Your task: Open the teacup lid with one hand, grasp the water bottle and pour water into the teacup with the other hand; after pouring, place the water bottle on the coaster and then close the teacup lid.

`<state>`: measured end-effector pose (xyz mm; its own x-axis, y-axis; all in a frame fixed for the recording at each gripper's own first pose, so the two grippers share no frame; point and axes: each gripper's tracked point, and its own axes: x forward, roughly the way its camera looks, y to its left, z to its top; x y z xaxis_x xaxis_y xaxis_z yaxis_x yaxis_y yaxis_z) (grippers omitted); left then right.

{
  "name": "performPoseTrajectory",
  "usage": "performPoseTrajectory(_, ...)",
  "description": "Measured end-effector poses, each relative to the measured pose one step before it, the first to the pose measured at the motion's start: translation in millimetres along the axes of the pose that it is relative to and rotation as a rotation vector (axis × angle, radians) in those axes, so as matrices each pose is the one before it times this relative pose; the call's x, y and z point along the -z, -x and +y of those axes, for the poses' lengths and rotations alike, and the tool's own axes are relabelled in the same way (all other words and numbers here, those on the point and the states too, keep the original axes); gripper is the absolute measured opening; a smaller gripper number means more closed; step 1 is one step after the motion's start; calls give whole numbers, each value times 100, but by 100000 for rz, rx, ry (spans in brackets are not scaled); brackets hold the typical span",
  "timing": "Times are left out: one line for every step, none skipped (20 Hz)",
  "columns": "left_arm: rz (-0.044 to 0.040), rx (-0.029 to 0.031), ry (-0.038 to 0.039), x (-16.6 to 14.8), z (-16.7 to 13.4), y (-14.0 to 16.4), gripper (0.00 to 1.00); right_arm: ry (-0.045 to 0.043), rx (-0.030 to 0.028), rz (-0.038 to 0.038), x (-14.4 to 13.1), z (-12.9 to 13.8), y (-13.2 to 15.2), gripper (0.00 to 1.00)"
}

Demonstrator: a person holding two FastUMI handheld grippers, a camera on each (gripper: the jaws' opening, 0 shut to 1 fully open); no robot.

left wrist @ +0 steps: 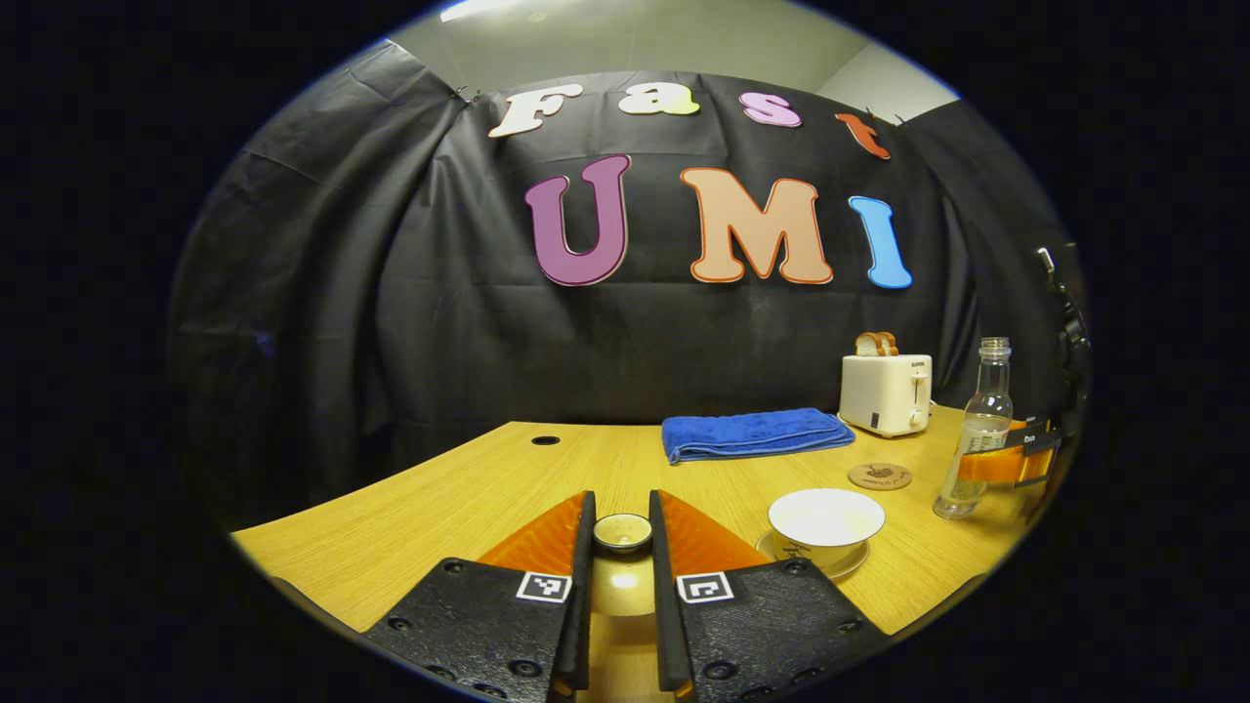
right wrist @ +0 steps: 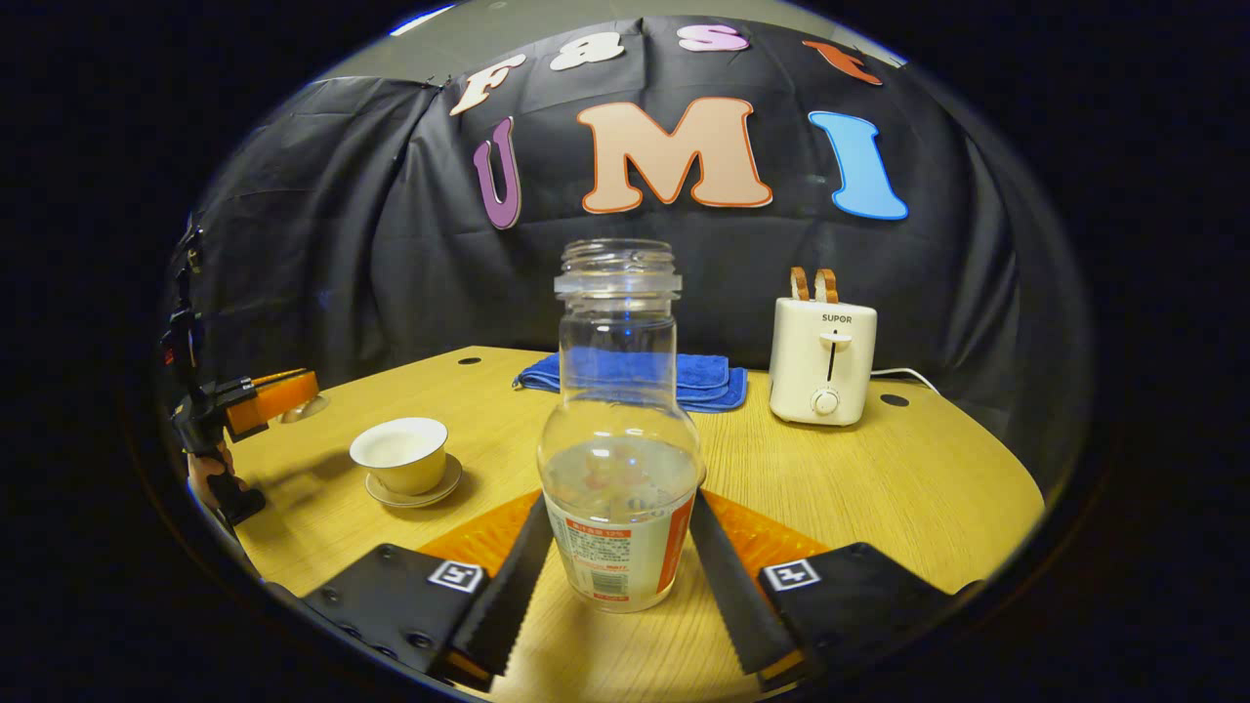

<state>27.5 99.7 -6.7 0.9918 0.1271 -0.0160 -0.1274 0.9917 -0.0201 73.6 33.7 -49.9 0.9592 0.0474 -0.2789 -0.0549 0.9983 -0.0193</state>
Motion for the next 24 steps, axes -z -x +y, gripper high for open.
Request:
performPoseTrajectory(-88,-315,98,-14,176,21,24,531,273,197,-54,-55,90,82)
performPoseTrajectory(-77,-103,-120,10,138,81,24,653,687,-214,-13,58,32,82)
performPoseTrajectory(85,-181,90,16,106,-53,24,1164,808,-440,-161,101,6,82)
performPoseTrajectory(7,-73,-99,-37,131,17,24,1845,275,-460,5,209,13,82)
performPoseTrajectory(-147,-28,99,-51,-45,46,24,2262,976,-532,-201,151,105,82)
performPoseTrajectory(39,161,-149,72,66,55,24,2444,1337,-598,-75,63,27,79)
performPoseTrajectory(35,-15,115,-51,-7,19,24,2618,1155,-248,-116,41,-45,79)
performPoseTrajectory(-34,22,-66,-48,9,-36,24,3288,1924,-336,16,-123,75,79)
performPoseTrajectory(39,-7,50,37,14,11,24,3773,2276,-303,-123,-212,-14,79)
performPoseTrajectory(49,8,-44,-18,50,4,24,4247,1840,144,-64,-101,-122,80)
performPoseTrajectory(-55,2,49,15,-31,29,24,4778,1078,91,-149,-23,-87,80)
performPoseTrajectory(-25,-144,-22,-85,45,39,24,5194,934,-164,-14,142,-61,80)
performPoseTrajectory(77,-95,-8,85,7,25,24,5690,1047,-351,-123,68,-93,80)
performPoseTrajectory(-59,2,-26,-72,0,-6,24,5412,995,-289,-290,94,-28,79)
performPoseTrajectory(-31,-2,5,-10,36,48,24,4952,846,-634,-219,256,-103,79)
performPoseTrajectory(28,7,11,-40,23,5,24,5057,833,-712,-268,127,-136,79)
performPoseTrajectory(-3,-6,30,56,-17,-6,24,5684,765,-632,-401,148,-218,79)
performPoseTrajectory(-21,22,30,-8,-33,-29,24,5995,1443,-413,-407,-104,-223,79)
performPoseTrajectory(94,1,23,54,22,49,24,5540,1212,-405,-477,-86,-201,79)
performPoseTrajectory(-114,176,23,-80,-24,-40,24,4847,514,-294,-472,154,-200,79)
performPoseTrajectory(14,261,-2,14,-109,92,24,3896,303,-391,-521,47,-94,79)
performPoseTrajectory(-155,-7,75,-11,34,63,24,3304,-586,-589,-537,236,-219,79)
performPoseTrajectory(51,12,-40,21,-20,-120,24,3142,-401,-151,-455,223,-199,79)
performPoseTrajectory(-29,-2,61,-60,34,-12,24,3497,-229,-200,-339,135,-215,79)
